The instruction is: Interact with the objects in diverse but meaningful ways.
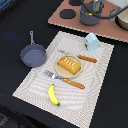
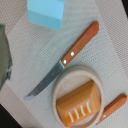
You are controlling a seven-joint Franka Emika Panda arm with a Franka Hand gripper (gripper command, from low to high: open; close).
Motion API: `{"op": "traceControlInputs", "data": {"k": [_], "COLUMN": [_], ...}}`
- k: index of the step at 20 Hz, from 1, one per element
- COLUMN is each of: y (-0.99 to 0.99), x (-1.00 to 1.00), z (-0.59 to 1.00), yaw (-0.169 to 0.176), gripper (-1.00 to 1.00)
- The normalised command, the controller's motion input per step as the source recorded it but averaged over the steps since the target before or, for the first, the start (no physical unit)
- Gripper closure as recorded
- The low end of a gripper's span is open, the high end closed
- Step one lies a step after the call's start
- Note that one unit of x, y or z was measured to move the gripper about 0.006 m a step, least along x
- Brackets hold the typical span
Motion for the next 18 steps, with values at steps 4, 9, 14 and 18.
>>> {"op": "traceControlInputs", "data": {"k": [4, 9, 14, 18], "y": [0.03, 0.13, 0.16, 0.18], "x": [0.04, 0.05, 0.03, 0.01], "z": [-0.27, -0.34, -0.31, -0.31], "yaw": [-0.061, -0.037, -0.026, -0.011], "gripper": [-1.0, -1.0, -1.0, -1.0]}}
